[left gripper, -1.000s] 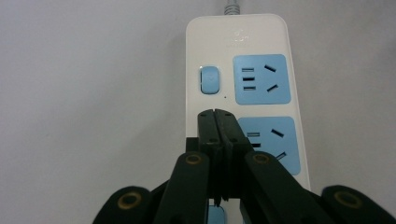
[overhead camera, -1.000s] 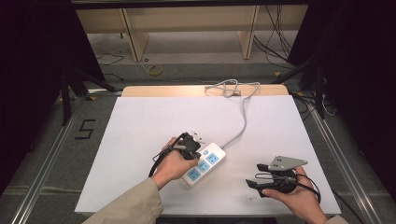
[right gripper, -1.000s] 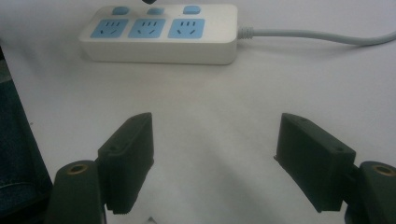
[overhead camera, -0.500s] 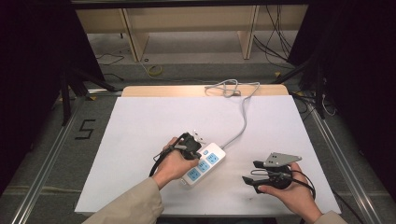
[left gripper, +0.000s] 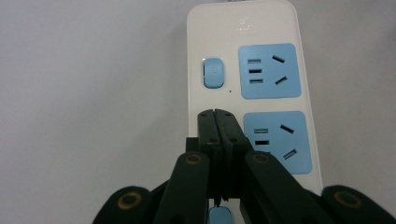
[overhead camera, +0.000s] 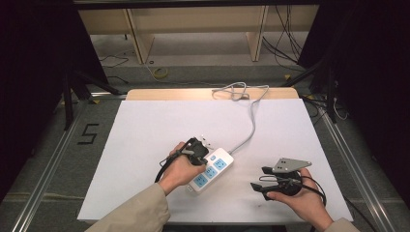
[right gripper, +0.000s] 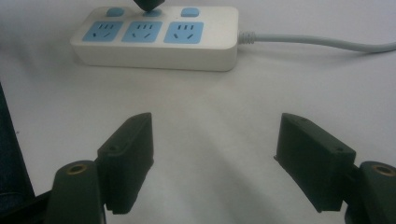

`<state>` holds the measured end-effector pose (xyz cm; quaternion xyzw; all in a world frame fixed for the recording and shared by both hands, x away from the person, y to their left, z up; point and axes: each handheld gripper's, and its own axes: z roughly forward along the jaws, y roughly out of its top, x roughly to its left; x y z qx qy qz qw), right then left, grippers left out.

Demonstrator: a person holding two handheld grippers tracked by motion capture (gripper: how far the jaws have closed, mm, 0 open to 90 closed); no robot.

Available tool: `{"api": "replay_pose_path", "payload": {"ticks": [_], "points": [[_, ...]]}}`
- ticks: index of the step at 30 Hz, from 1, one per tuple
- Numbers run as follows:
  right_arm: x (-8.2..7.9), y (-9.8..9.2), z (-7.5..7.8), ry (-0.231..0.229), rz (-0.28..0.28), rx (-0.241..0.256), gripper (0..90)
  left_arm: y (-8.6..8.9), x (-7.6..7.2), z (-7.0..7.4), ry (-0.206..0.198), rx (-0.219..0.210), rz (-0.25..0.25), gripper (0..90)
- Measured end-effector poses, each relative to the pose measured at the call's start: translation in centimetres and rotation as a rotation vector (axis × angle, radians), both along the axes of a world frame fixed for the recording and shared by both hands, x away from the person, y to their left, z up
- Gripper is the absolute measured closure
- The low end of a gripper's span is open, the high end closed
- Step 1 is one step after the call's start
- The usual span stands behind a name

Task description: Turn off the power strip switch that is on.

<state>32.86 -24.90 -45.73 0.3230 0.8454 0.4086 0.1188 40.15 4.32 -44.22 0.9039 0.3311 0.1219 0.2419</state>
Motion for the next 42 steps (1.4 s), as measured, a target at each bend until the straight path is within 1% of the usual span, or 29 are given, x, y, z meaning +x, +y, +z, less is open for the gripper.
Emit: {"api": "replay_pose_path", "payload": {"ticks": [6,9,11,14,17,22,26,28,32,35,37,38,42], "points": [[0.0,0.0,0.0,0.001,0.002,-0.002,28.1,0.0,0.1,0.0,0.0,0.002,-0.004,89.6],[0.0,0.0,-0.1,0.009,0.003,-0.006,28.1,0.0,0.2,0.0,0.009,-0.002,-0.001,89.6],[0.0,0.0,-0.1,0.01,0.007,-0.009,28.1,0.0,0.2,0.0,0.014,-0.009,0.006,89.6],[0.0,0.1,-0.1,0.01,0.007,-0.01,28.1,0.0,0.3,0.0,0.023,-0.01,0.006,89.7],[0.0,0.1,-0.1,0.01,0.006,-0.011,28.1,-0.1,0.4,0.1,0.03,0.004,0.0,89.7],[0.0,0.1,-0.1,0.011,0.005,-0.01,28.0,-0.4,0.5,0.1,0.023,0.019,-0.004,89.7],[0.0,0.1,-0.1,0.01,0.006,-0.01,28.0,-0.8,0.4,0.3,0.019,0.058,-0.017,89.8],[0.0,0.1,-0.1,0.009,0.007,-0.01,28.0,-0.9,0.4,0.3,0.019,0.065,-0.021,89.8],[0.0,0.1,-0.1,0.011,0.007,-0.01,27.9,-0.8,0.5,0.3,0.026,0.061,-0.014,89.8],[-0.1,0.1,-0.1,0.012,0.006,-0.01,27.9,-0.9,0.6,0.3,0.027,0.072,-0.017,89.9],[-0.1,0.1,-0.2,0.013,0.006,-0.01,27.9,-1.0,0.6,0.3,0.031,0.074,-0.015,89.8],[-0.1,0.1,-0.2,0.013,0.008,-0.014,27.9,-1.0,0.6,0.3,0.035,0.068,-0.01,89.8],[-0.1,0.1,-0.2,0.013,0.008,-0.013,27.9,-1.0,0.7,0.3,0.039,0.074,-0.016,89.9]]}}
